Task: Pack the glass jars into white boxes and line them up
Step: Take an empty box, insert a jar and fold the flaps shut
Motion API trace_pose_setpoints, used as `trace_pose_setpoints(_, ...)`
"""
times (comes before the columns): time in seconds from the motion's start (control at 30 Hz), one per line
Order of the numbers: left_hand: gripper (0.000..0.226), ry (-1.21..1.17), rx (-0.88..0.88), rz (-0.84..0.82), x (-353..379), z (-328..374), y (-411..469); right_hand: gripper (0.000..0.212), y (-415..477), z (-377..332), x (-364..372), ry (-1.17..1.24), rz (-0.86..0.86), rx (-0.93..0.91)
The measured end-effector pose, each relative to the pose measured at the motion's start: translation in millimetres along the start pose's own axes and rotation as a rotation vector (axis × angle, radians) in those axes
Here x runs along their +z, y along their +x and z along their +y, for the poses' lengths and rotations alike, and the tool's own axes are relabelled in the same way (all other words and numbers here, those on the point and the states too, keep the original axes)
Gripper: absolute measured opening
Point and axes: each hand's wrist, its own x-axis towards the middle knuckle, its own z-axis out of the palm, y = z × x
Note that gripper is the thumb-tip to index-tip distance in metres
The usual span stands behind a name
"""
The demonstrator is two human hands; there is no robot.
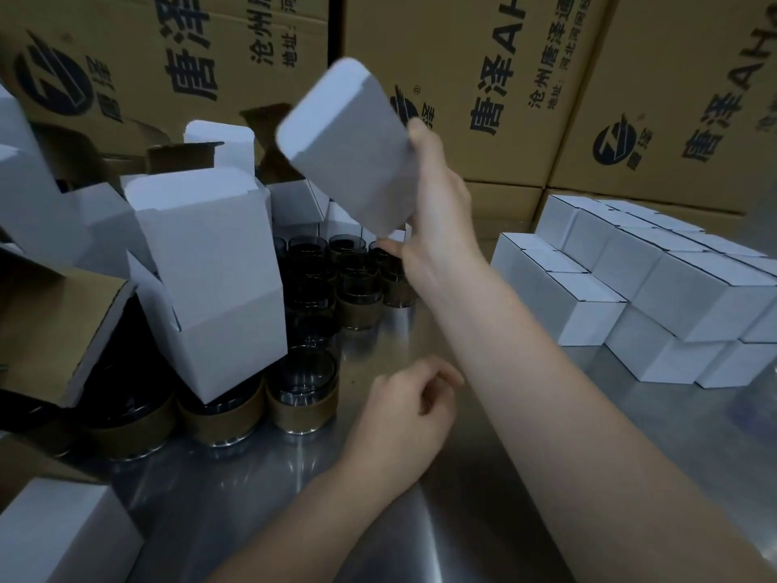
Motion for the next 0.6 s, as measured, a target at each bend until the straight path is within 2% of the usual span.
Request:
trace_pose_setpoints(0.17, 0.047, -0.099, 0.044, 0.192, -1.7, 2.8, 0.3, 0.032, 7.9, 7.0, -46.9, 0.037, 0.043, 0.107)
trace_pose_setpoints(0.33, 0.068, -0.1, 0.088, 0.341, -3.8, 0.3, 2.0, 0.036, 4.5, 22.9, -91.7, 0.043, -0.007, 0.253)
trace_pose_setpoints(0.43, 0.082, -0.122, 0.111, 0.349, -5.2, 0.4, 1.9, 0.044, -3.1, 26.5, -111.0, 0.027, -0.12, 0.344)
trace_pose_setpoints(0.53, 0.093, -0.12, 0.121, 0.323, -5.2, 2.3, 1.1, 0.064, -5.2, 28.1, -128.6, 0.029, -0.293, 0.446)
trace_pose_setpoints(0.6, 0.097, -0.104, 0.14, 0.296, -6.9, 4.8, 0.3, 0.053, -5.1, 26.7, -136.8, -0.013, -0.41, 0.463)
